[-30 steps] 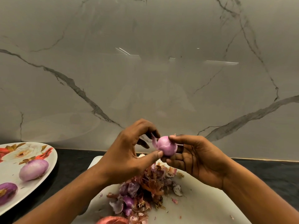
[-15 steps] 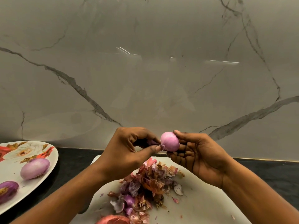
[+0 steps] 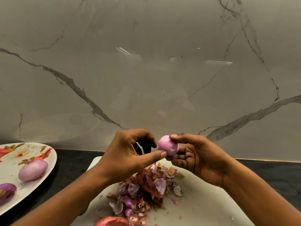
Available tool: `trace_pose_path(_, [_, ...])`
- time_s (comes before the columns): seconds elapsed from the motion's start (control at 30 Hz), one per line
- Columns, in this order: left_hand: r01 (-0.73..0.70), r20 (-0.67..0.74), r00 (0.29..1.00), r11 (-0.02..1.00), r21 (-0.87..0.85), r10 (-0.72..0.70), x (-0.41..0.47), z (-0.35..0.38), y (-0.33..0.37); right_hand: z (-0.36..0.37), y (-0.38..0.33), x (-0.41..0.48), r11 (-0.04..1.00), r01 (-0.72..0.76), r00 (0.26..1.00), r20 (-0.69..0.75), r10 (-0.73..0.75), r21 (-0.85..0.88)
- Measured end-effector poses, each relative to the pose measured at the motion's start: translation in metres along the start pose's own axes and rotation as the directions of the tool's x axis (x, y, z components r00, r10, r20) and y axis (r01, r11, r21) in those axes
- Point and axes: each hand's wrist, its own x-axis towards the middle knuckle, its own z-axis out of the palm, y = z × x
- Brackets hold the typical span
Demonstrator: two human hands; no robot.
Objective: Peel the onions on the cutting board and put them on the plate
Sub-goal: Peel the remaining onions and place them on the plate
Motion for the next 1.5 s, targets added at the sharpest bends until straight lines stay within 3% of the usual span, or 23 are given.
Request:
trace_pose_path(0.2, [-0.002,0.045,0.999,1.000,-0.021,0.003,0.001,0.000,-0.007,0.003,0.001,-0.001,0.988,0.012,1.000,-0.021,-0.015,-0.152])
trace_pose_path(0.43, [-0.025,0.042,0.999,0.998,-0.050,0.027,0.003,0.000,-0.007,0.006,0.002,-0.001,0.987,0.056,0.998,-0.034,-0.062,-0.154])
trace_pose_path(0.73, [-0.100,0.103,0.990,0.994,0.038,0.095,0.004,0.000,-0.009,0.007,0.007,0.002,0.981,0.039,0.999,0.017,-0.037,-0.189])
trace_pose_path(1.03, [-0.190,0.025,0.982,0.981,0.030,0.190,0.003,0.003,0.000,0.005,0.002,0.000,0.999,0.023,0.997,-0.069,-0.025,-0.024])
trace_pose_path(1.33, [-0.133,0.012,0.991,0.989,-0.070,0.134,0.001,-0.003,0.000,0.005,0.006,0.002,0.998,0.024,0.997,-0.073,-0.020,0.055])
trace_pose_path(1.5, [-0.071,0.001,0.997,0.983,-0.171,0.072,0.000,-0.004,0.001,0.001,-0.001,0.004,0.991,0.104,0.984,-0.150,-0.092,0.079])
